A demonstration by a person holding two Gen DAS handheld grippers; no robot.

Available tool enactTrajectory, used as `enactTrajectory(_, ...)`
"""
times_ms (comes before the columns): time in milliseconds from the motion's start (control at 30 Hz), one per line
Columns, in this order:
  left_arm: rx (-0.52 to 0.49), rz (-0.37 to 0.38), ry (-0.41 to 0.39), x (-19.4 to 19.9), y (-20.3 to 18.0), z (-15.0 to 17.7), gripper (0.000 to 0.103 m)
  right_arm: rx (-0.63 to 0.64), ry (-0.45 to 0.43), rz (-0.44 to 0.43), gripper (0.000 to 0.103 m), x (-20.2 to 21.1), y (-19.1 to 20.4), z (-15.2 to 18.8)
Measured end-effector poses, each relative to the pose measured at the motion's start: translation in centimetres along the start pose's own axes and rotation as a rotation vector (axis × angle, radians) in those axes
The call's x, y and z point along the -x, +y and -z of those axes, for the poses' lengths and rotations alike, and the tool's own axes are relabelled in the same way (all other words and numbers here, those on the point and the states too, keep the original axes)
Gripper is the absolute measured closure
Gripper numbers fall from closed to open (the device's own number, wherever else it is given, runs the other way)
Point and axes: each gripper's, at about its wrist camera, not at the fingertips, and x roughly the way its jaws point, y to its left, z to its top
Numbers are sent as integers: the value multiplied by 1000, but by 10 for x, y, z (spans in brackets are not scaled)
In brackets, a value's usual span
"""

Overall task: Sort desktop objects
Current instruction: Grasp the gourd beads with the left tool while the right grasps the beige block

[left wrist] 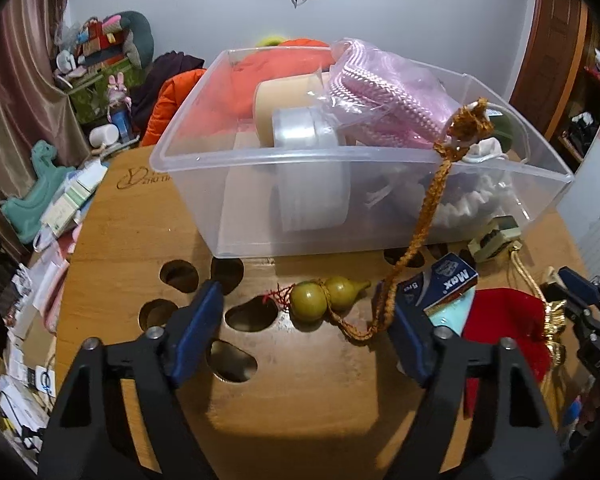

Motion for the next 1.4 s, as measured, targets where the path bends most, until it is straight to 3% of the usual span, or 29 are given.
enactTrajectory(167,-29,-26,-33,2,-7,4,55,13,-6,18,81,1,1,1)
enactTrajectory(300,-56,-12,-45,6,-12,7,73,7,-9,17,81,2,1,1)
enactTrajectory(633,-31,10,-53,17,-8,12,74,-5,-14,-2,82,6,1,0)
enactTrajectory(1400,-26,41,-229,84,7,-14,74,48,-162,-43,82,60,19,-35)
